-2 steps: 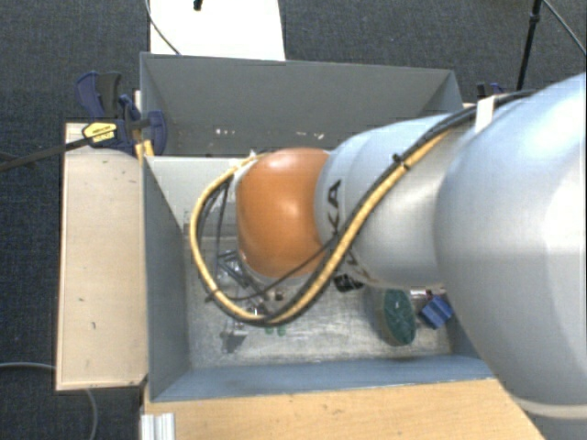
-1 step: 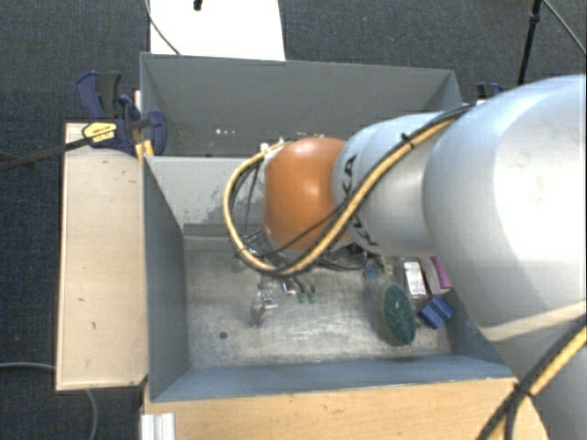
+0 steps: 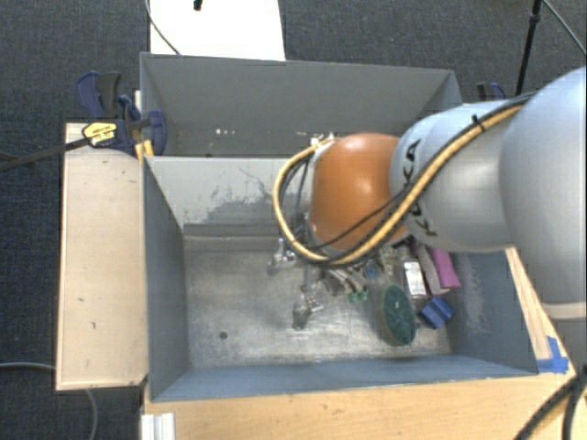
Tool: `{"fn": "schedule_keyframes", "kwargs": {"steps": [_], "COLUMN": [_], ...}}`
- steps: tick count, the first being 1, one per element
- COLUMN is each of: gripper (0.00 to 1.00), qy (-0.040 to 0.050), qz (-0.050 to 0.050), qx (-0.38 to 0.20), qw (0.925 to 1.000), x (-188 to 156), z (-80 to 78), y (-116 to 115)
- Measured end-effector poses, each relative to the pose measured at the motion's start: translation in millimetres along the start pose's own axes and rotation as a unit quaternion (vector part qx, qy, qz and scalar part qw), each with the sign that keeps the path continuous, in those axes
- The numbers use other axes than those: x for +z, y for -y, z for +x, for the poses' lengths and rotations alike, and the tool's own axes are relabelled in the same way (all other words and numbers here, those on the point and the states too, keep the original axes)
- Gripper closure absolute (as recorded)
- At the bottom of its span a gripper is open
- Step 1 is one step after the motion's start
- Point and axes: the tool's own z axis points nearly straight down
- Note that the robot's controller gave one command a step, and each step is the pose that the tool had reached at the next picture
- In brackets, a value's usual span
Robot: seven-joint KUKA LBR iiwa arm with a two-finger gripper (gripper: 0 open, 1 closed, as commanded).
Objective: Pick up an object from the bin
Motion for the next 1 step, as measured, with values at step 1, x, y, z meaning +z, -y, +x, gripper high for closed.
{"fn": "schedule_keyframes", "kwargs": {"steps": [1], "gripper": [0.0], "qy": [-0.0007], "qz": [0.0], "qx": [-0.014], "qw": [0.9999], "x": [33.9], "z": [11.8], "y": [36.0]}}
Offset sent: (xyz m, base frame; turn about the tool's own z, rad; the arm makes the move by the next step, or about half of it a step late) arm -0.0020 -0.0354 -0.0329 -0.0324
